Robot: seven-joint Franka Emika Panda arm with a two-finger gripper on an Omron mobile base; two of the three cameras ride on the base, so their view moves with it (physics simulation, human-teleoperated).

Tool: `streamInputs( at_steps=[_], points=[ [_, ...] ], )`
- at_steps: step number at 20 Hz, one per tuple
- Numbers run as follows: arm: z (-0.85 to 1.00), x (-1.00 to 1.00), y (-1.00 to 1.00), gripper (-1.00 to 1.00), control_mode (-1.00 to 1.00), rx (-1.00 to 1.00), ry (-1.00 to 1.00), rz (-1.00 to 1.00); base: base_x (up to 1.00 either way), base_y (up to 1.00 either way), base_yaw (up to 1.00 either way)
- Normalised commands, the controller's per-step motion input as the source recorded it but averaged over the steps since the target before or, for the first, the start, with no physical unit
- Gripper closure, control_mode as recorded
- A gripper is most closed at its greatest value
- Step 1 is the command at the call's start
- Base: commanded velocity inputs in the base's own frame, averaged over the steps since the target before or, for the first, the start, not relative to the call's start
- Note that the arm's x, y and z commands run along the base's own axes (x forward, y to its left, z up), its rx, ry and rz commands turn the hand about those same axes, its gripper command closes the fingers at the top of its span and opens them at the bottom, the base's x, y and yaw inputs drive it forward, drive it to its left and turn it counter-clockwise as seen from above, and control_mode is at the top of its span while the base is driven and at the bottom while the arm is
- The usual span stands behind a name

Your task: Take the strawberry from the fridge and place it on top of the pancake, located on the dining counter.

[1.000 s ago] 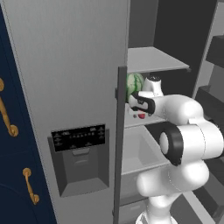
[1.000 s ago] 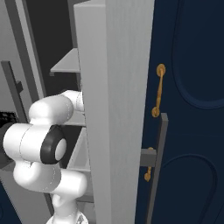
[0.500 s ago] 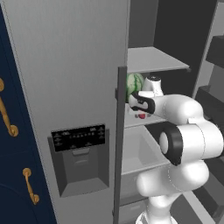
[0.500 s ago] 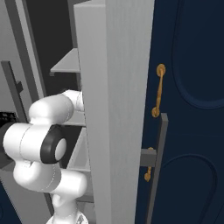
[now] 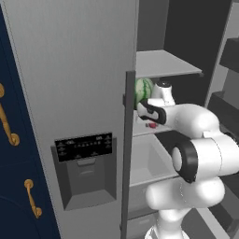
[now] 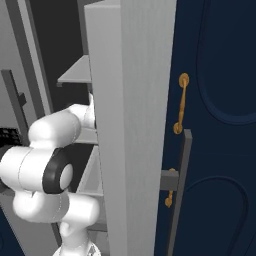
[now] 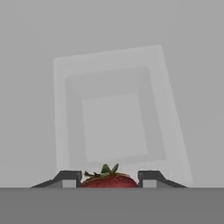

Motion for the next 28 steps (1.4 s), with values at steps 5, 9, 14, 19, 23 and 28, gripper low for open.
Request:
streamInputs(
  at_steps=[5,9,14,19,23,28],
  points=[
    [0.13,-0.55,0.00,1.00,-1.00,0.00,0.00,0.00,0.00,0.00,0.00],
    [0.59,-0.76,0.00,1.00,-1.00,0.00,0.02,0.02,0.00,0.00,0.00],
    [0.50,-0.99,0.00,1.00,-1.00,0.00,0.00,0.00,0.00,0.00,0.00],
    [0.18,-1.00,0.00,1.00,-1.00,0.00,0.00,0.00,0.00,0.00,0.00],
    [0.11,-1.00,0.02,1.00,-1.00,0.00,0.00,0.00,0.00,0.00,0.00],
    [0.26,-0.96,0.17,1.00,-1.00,-0.01,-0.02,0.00,0.00,0.00,0.00]
  ],
)
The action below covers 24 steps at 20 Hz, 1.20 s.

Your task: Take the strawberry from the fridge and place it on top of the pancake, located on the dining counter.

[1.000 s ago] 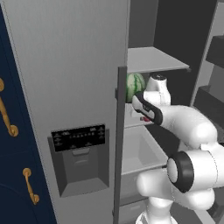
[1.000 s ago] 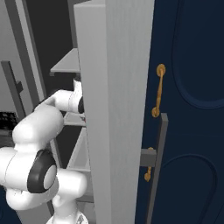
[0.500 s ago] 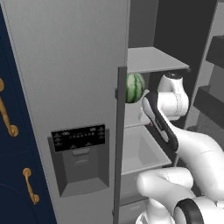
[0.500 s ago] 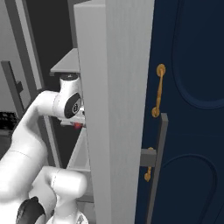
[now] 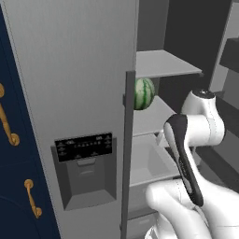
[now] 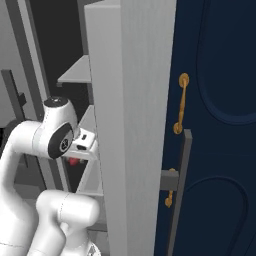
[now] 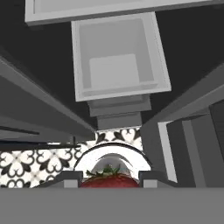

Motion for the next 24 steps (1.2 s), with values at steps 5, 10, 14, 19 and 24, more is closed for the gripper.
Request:
streamInputs(
  at_steps=[5,10,14,19,24],
  points=[
    [0.35,-0.58,0.23,1.00,-1.00,-0.01,-0.03,0.00,0.00,0.00,0.00],
    [0.17,-0.61,0.04,1.00,-1.00,0.00,-0.05,0.00,0.00,0.00,0.00],
    [0.29,-0.77,0.00,1.00,-1.00,0.00,-0.11,0.02,0.00,0.00,0.00],
    [0.23,-0.57,0.00,1.00,-1.00,0.00,-0.04,0.01,0.00,0.00,0.00],
    [0.00,-0.05,0.00,1.00,-1.00,0.00,0.00,0.00,0.00,0.00,0.00]
  ],
)
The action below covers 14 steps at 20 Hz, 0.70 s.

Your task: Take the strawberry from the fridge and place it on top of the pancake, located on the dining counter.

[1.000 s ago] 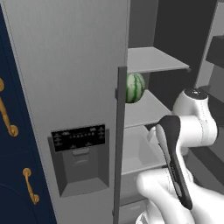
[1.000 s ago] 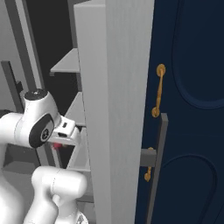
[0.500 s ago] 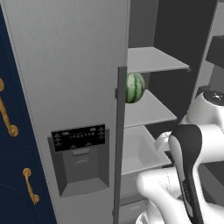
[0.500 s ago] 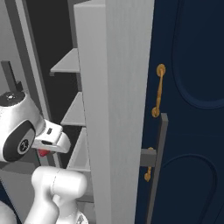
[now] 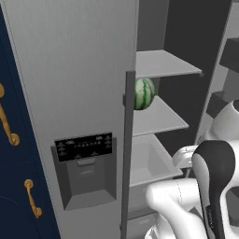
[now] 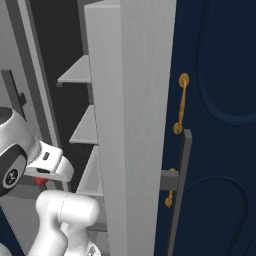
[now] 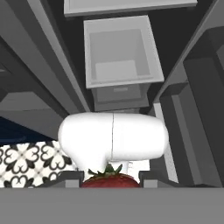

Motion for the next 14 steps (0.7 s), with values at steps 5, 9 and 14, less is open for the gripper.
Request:
streamInputs(
  at_steps=[5,9,14],
  points=[
    [0.00,-0.04,0.00,1.00,-1.00,0.00,0.00,0.00,0.00,0.00,0.00],
    [-0.01,-0.28,0.00,1.00,1.00,0.00,0.00,0.00,-0.48,0.06,0.00],
    [0.00,0.00,0.00,1.00,1.00,0.00,0.00,0.00,-1.00,0.10,-0.06]
  ],
)
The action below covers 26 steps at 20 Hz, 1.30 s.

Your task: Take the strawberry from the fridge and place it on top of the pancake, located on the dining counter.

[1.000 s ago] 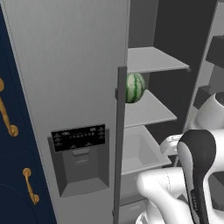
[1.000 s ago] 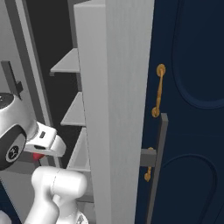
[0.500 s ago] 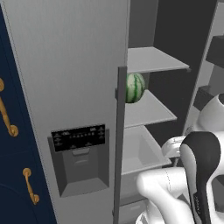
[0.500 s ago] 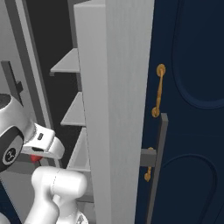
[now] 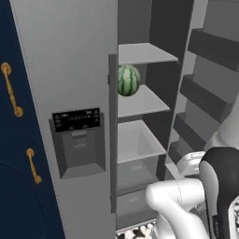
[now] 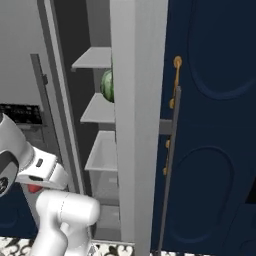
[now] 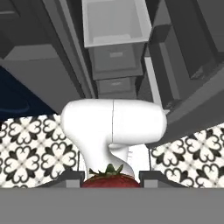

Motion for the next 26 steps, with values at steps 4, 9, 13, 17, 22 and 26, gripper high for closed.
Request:
streamInputs(
  at_steps=[4,9,13,17,22,26],
  points=[
    [0.00,0.00,0.00,1.00,1.00,0.00,0.00,0.00,-1.00,0.04,-0.19],
    [0.00,0.00,0.00,1.00,1.00,0.00,0.00,0.00,-1.00,-0.01,-0.42],
    [0.00,0.00,0.00,1.00,1.00,0.00,0.00,0.00,-0.73,-0.18,-0.62],
    [0.00,0.00,0.00,1.00,1.00,0.00,0.00,0.00,-0.27,-0.37,-0.75],
    [0.00,0.00,0.00,1.00,1.00,0.00,0.00,0.00,0.00,-0.29,-0.90],
    [0.00,0.00,0.00,1.00,1.00,0.00,0.00,0.00,0.03,-0.33,-0.86]
  ],
)
